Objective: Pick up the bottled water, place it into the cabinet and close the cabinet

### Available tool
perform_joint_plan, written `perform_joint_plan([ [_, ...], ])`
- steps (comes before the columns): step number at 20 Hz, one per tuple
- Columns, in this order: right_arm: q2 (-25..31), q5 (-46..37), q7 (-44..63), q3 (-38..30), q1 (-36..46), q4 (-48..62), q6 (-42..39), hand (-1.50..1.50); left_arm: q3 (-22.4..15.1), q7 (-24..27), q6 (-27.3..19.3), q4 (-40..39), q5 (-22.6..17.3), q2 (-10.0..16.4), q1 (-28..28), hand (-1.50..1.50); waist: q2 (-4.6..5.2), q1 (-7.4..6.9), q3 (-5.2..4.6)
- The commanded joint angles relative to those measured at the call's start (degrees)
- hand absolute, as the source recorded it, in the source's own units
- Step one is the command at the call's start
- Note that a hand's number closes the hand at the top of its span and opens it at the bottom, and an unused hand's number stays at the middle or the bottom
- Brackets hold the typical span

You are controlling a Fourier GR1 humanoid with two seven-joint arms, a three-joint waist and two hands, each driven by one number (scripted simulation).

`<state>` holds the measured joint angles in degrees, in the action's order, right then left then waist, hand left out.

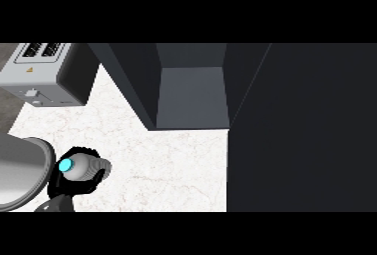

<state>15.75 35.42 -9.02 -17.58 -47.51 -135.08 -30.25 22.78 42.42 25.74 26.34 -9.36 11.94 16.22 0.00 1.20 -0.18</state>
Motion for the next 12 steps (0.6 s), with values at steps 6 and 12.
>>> perform_joint_plan([
  [6, 0.69, 8.47, 2.70, -4.88, -4.81, -10.09, 1.30, -1.50, -2.85, 3.46, -2.79, 9.50, 0.44, -3.17, -2.93, 1.50, -0.31, -0.78, 0.17],
  [12, 0.34, 8.57, 1.41, -4.09, -7.13, -10.67, 0.12, -1.50, -6.94, -4.37, -7.66, 20.86, 0.73, -7.89, -2.46, 1.50, -0.54, -0.86, 0.22],
])
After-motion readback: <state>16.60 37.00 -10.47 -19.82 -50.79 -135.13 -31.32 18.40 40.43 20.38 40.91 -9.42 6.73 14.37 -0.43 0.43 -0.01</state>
